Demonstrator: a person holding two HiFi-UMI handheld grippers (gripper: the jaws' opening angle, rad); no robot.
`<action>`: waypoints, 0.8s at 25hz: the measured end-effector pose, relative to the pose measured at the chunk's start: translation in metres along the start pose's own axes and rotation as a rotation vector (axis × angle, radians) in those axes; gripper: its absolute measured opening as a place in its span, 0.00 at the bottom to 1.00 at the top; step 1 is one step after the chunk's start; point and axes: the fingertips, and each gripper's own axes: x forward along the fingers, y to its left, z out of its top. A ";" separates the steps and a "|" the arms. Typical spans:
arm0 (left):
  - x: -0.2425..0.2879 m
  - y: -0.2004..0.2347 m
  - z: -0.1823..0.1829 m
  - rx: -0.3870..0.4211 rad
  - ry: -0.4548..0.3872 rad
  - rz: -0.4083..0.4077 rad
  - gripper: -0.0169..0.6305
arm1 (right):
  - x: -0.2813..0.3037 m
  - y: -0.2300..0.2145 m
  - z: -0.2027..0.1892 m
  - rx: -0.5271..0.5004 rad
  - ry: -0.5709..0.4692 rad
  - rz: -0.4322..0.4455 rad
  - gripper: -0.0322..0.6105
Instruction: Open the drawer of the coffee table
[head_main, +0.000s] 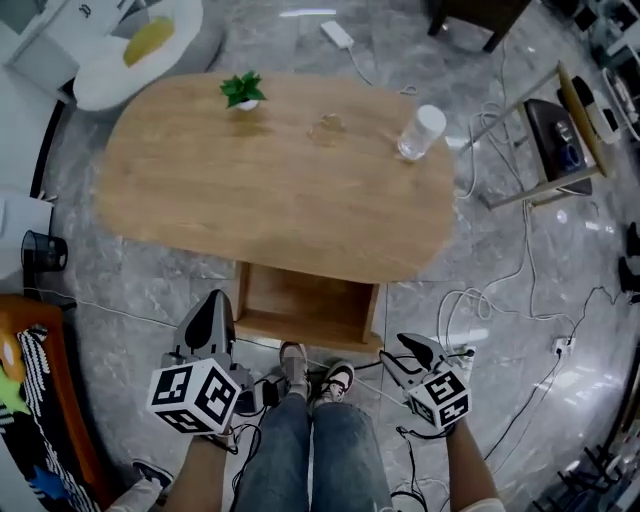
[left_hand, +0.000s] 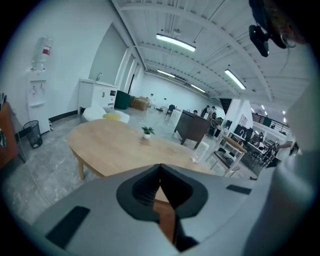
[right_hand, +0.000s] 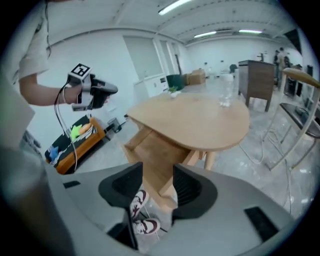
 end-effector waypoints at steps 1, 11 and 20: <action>-0.008 -0.004 0.014 -0.004 -0.014 -0.006 0.02 | -0.010 0.004 0.018 0.032 -0.045 -0.023 0.35; -0.112 -0.055 0.136 0.090 -0.071 -0.137 0.02 | -0.170 0.055 0.184 0.376 -0.522 -0.160 0.13; -0.205 -0.086 0.237 0.183 -0.286 -0.180 0.02 | -0.326 0.043 0.278 0.356 -0.737 -0.445 0.08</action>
